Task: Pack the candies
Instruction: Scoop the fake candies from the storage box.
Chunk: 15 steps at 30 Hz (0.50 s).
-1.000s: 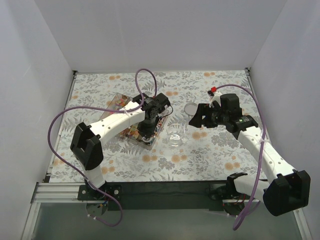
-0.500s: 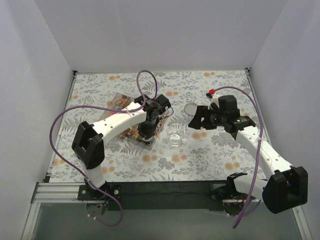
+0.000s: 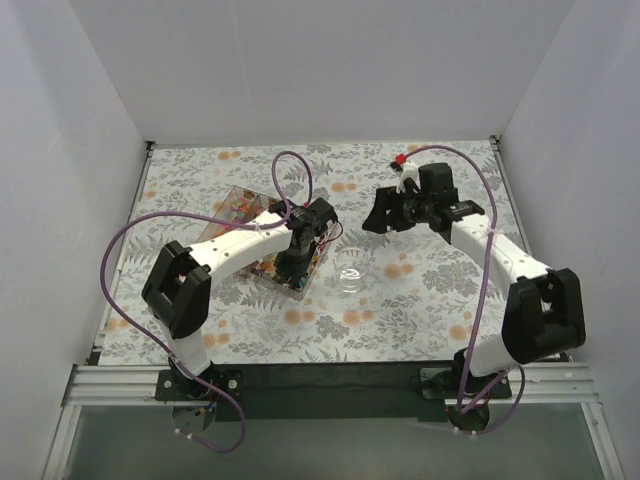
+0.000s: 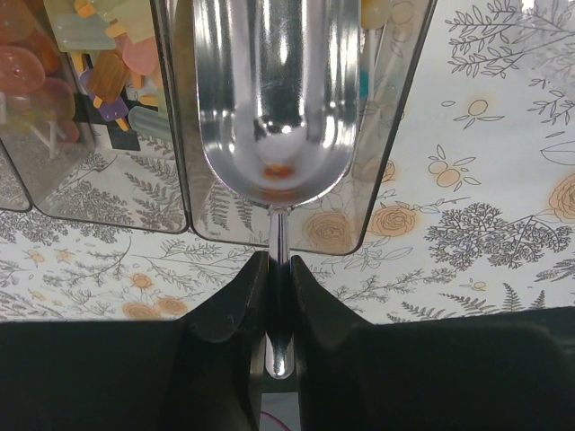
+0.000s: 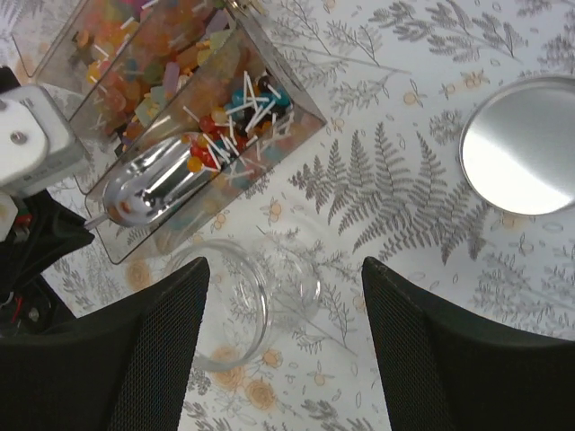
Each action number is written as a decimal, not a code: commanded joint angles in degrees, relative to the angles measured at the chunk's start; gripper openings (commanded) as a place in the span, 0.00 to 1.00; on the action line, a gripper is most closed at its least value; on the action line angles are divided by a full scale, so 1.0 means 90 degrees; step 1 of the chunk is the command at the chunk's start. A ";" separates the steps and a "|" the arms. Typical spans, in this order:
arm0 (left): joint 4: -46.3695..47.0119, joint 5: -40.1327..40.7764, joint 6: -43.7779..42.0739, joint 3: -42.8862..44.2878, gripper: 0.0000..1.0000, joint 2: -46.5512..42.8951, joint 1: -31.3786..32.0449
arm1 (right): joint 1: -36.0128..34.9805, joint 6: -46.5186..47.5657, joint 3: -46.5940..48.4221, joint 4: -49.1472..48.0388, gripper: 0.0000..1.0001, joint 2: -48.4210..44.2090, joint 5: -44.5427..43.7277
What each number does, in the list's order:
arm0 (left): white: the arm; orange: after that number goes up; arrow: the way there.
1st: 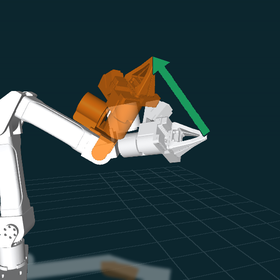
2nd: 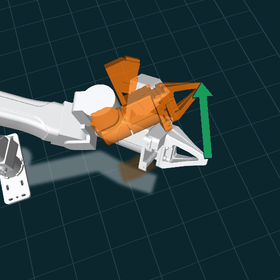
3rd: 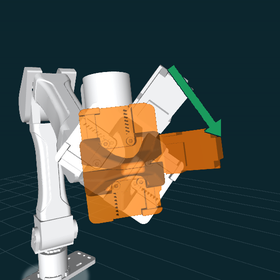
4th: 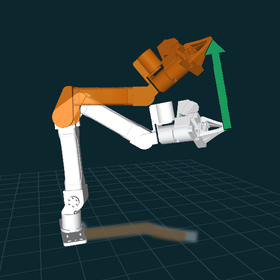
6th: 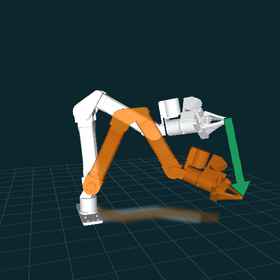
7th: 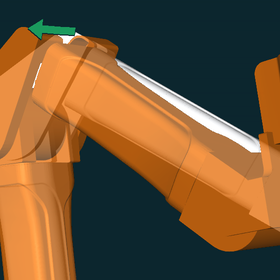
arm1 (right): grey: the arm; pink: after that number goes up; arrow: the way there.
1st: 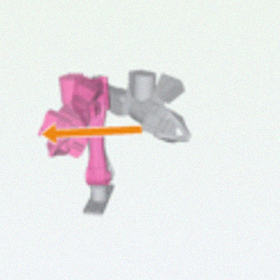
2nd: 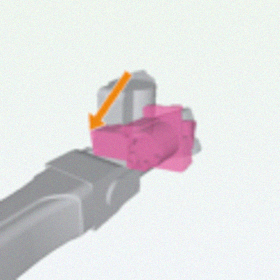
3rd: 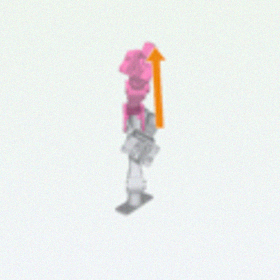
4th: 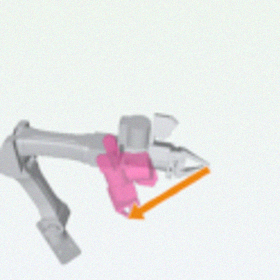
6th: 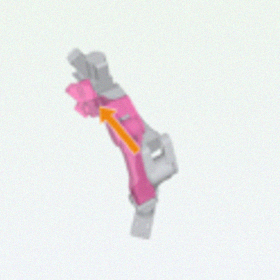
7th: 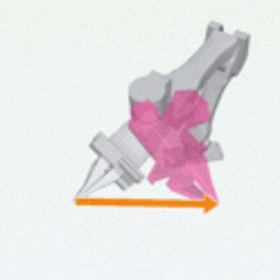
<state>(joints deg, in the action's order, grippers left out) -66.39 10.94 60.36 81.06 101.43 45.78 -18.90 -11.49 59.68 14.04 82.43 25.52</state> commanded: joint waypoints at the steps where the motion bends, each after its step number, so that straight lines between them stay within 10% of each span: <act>1: 0.0248 -0.0131 -0.0085 -0.0032 0.00 -0.0381 -0.0086 | -0.0049 0.0290 0.0673 -0.0622 0.75 0.0642 0.0533; 15: 0.0101 -0.0307 -0.0095 0.0183 0.00 -0.0206 -0.0175 | -0.0576 0.0466 0.2616 -0.1179 0.63 0.3300 0.1559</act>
<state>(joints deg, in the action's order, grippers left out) -65.49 9.56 59.81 80.99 101.41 44.69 -22.90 -8.56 78.91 6.11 109.80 35.14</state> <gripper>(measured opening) 0.120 0.634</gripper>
